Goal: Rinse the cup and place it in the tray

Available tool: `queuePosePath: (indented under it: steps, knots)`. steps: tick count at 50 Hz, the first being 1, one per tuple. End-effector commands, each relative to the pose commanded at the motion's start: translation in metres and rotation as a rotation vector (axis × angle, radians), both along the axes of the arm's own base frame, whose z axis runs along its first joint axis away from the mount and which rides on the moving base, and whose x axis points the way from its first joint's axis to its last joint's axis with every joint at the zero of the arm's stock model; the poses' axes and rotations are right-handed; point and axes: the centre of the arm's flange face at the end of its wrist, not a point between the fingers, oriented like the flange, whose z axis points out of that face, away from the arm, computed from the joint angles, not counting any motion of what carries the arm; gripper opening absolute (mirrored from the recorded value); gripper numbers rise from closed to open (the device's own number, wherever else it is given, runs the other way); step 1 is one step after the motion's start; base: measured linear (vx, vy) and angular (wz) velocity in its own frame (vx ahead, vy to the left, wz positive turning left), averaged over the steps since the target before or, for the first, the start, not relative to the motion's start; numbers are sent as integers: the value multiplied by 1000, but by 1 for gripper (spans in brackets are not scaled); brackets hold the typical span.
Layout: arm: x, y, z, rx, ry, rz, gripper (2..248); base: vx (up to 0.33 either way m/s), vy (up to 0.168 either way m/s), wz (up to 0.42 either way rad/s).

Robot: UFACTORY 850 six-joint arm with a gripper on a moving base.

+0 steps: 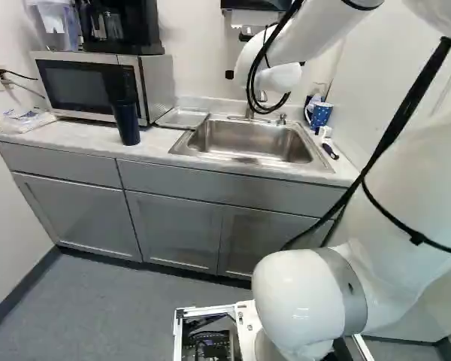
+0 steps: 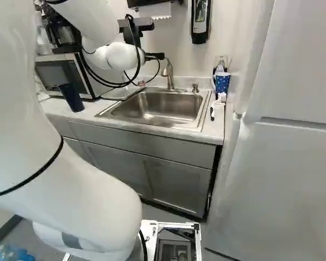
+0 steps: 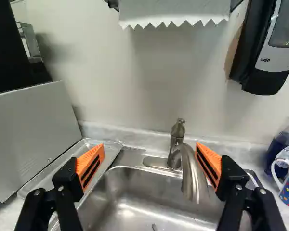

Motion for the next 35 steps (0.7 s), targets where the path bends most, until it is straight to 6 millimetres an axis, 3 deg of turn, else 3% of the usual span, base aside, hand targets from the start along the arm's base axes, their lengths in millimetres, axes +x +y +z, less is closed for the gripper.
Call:
queuePosePath:
  steps: [35]
  knots:
    - [72, 0, -7, 1, 73, 1, 247, 0, 0, 0]
